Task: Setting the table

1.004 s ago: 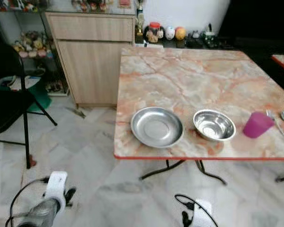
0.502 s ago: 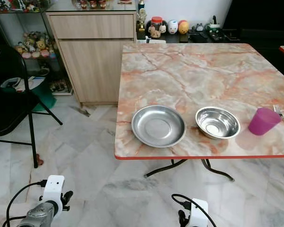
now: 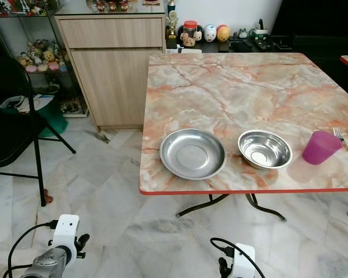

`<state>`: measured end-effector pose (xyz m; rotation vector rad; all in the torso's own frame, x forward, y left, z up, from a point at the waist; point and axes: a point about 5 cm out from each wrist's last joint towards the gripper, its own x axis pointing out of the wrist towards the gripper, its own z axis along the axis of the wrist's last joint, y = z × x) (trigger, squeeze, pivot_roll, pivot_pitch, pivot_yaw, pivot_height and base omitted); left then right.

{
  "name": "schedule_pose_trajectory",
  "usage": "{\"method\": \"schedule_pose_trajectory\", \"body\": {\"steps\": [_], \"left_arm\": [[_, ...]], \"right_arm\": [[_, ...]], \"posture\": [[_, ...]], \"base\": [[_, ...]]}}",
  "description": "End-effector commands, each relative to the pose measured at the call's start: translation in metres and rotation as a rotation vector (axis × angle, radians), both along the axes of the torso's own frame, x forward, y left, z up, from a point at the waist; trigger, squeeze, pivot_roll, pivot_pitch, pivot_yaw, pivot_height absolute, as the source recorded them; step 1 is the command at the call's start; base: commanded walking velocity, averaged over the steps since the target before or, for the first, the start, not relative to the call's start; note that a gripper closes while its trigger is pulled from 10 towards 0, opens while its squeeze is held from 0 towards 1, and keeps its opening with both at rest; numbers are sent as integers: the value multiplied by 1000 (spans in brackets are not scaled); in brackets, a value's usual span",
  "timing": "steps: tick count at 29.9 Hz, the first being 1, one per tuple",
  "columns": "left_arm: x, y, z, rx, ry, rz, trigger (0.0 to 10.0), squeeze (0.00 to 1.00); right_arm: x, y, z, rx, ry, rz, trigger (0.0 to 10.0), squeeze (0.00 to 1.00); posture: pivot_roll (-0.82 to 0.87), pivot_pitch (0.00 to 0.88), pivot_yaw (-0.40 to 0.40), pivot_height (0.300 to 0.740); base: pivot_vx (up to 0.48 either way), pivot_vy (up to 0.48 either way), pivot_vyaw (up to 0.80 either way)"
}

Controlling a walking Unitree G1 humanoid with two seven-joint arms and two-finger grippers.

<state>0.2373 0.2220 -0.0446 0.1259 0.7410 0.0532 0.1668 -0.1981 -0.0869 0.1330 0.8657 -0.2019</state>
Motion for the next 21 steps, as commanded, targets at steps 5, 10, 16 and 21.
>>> {"method": "schedule_pose_trajectory", "body": {"steps": [5, 10, 16, 21], "left_arm": [[-3, -1, -2, 16, 14, -11, 10000, 0], [-3, -1, -2, 15, 15, -9, 10000, 0], [-3, -1, -3, 12, 16, -6, 10000, 0], [-3, 0, -2, 11, 14, -3, 10000, 0]], "right_arm": [[-3, -3, -1, -8, 8, 0, 10000, 0], [-3, -3, -1, -10, 9, 3, 10000, 0], [-2, -2, -1, -10, 8, 4, 10000, 0], [-2, -1, -1, -9, 8, 3, 10000, 0]], "posture": [[66, 0, -17, 740], [67, 0, -18, 740], [65, 0, -15, 740], [64, 0, -12, 740]], "base": [[0, -259, 0], [0, -304, 0], [0, -321, 0], [0, -308, 0]]}}
